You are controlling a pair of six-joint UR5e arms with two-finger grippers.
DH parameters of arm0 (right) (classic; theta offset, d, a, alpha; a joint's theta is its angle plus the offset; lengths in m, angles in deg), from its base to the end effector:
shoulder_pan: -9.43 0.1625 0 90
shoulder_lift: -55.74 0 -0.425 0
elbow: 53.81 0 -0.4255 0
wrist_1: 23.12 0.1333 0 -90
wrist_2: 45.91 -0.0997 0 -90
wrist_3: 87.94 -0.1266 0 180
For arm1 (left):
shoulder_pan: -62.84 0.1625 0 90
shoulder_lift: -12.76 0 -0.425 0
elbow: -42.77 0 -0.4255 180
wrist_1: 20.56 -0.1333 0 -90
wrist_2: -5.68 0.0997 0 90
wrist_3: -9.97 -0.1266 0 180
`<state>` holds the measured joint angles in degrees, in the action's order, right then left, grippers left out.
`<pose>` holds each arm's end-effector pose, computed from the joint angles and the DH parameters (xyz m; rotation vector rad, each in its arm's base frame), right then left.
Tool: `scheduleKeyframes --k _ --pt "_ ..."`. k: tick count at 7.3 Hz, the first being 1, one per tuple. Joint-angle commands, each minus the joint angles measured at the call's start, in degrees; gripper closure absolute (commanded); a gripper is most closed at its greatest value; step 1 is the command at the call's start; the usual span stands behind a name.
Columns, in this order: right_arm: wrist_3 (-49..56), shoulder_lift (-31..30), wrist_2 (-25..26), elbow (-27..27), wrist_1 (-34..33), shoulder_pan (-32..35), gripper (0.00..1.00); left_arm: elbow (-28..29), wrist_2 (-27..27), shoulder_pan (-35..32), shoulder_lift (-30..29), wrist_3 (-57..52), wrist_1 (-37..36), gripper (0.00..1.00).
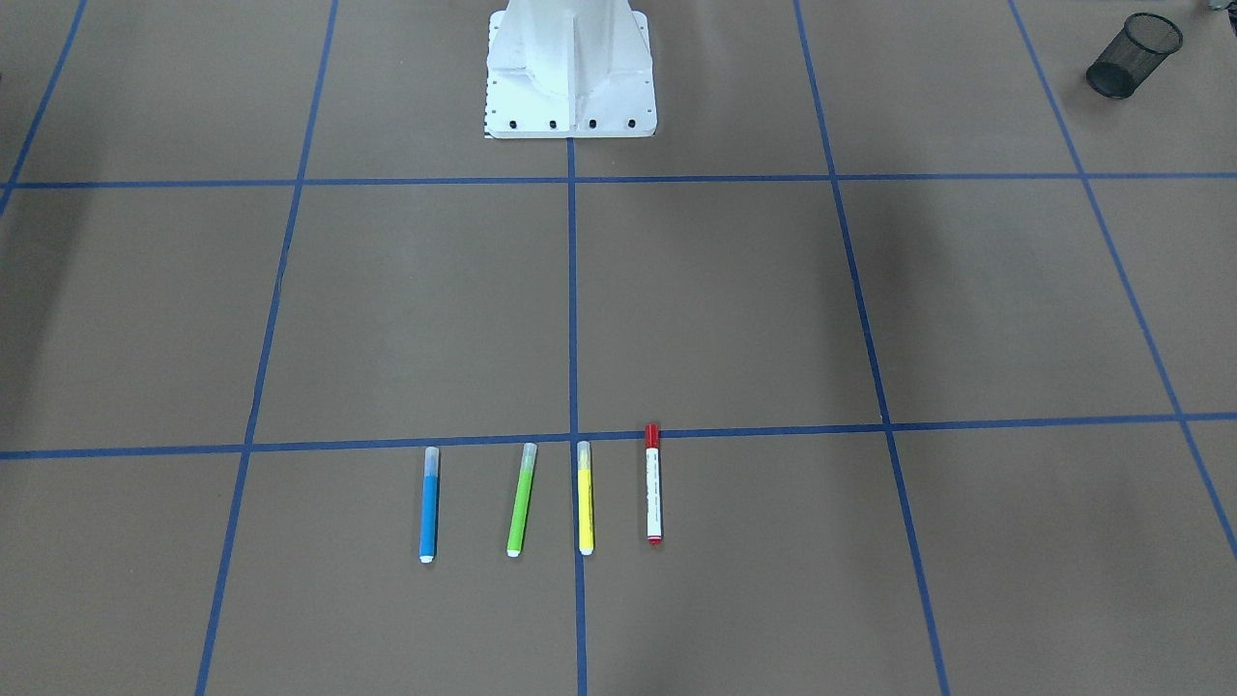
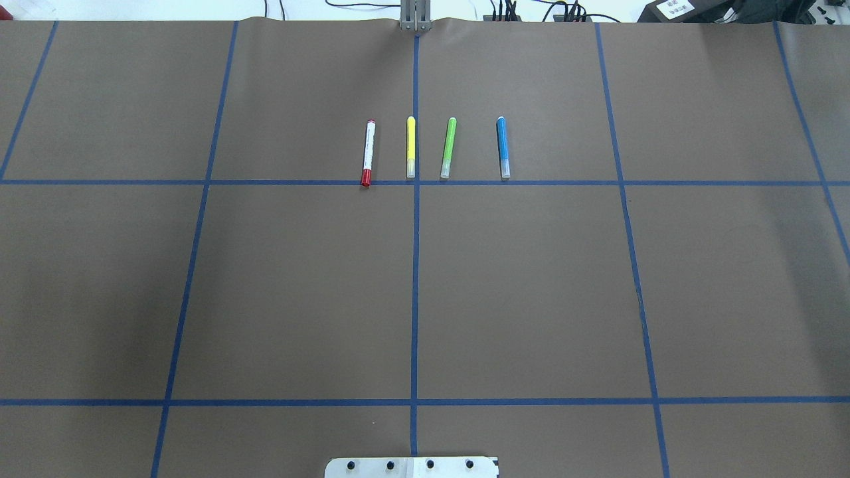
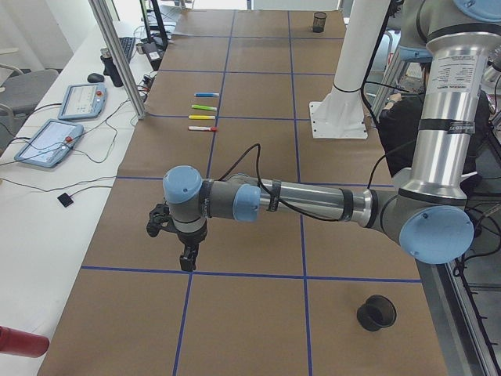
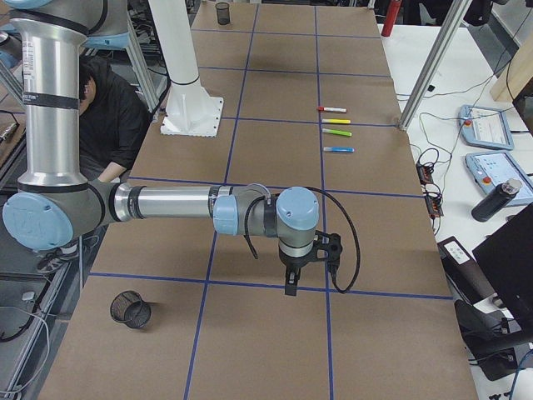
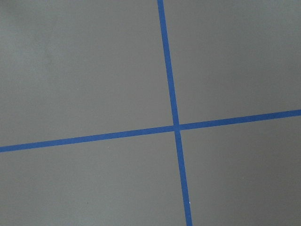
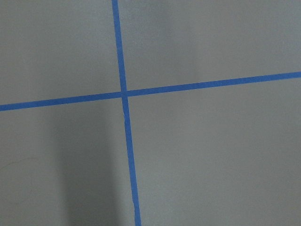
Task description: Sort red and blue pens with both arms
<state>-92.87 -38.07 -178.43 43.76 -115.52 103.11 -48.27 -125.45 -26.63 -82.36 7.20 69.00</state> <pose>0.0796 -0.4941 0.6496 0.0146 -0.7429 0.1345 -0.0448 -0.5701 0.6251 0.1095 0.7155 0.0909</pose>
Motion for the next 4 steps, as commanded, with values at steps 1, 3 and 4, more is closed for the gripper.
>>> scheduleKeyframes --k 1,3,4 --pt "0.45 -0.14 -0.02 -0.18 0.12 0.01 0.0 -0.37 -0.17 0.0 0.28 0.13 -0.09 0.0" --pt "0.36 -0.06 -0.02 -0.18 0.21 0.01 0.0 -0.46 -0.18 0.08 0.54 0.13 -0.09 0.0" --pt "0.36 0.12 -0.11 0.08 0.21 0.01 0.0 -0.46 -0.18 0.09 0.55 0.13 -0.09 0.0"
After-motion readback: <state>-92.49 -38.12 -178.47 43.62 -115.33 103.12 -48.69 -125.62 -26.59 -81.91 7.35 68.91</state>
